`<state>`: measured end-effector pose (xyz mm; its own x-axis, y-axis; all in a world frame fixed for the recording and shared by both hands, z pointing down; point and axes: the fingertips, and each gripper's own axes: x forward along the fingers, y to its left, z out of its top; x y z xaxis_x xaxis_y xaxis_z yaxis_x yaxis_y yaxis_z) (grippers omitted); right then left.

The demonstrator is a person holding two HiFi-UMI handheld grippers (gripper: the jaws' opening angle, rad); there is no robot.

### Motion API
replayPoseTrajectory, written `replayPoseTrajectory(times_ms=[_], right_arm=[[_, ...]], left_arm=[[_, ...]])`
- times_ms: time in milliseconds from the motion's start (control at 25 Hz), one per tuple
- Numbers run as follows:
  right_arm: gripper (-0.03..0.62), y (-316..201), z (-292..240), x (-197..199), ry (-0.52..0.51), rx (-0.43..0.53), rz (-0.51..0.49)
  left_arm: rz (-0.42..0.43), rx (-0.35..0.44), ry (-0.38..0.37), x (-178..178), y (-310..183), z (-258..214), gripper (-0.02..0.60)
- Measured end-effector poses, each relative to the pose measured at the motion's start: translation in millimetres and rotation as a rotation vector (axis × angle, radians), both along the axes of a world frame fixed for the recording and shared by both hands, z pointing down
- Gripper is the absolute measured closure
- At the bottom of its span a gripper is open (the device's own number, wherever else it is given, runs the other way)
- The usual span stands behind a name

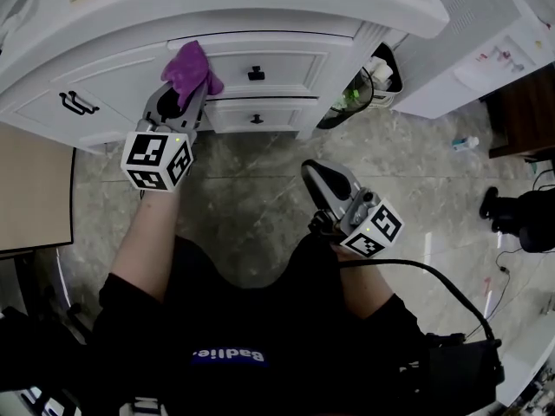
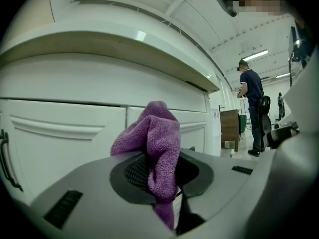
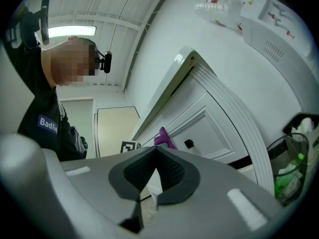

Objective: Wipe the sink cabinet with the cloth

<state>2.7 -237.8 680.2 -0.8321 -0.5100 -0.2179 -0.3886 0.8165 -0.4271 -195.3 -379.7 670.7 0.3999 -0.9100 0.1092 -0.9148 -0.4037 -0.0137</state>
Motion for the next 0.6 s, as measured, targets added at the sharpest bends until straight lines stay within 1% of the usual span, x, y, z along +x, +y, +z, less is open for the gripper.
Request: replayPoseTrajectory(times_ms=[280, 600], right_arm=[[0.600, 2, -2, 5, -0.022, 0.009, 0.001], [0.600, 4, -19, 22, -0.079, 0.048, 0.036]], left_arm=[[0.150, -0.001, -0.010, 85, -9, -3, 0.494], [0.272, -0.055, -0.015, 170, -19, 10, 0.494]])
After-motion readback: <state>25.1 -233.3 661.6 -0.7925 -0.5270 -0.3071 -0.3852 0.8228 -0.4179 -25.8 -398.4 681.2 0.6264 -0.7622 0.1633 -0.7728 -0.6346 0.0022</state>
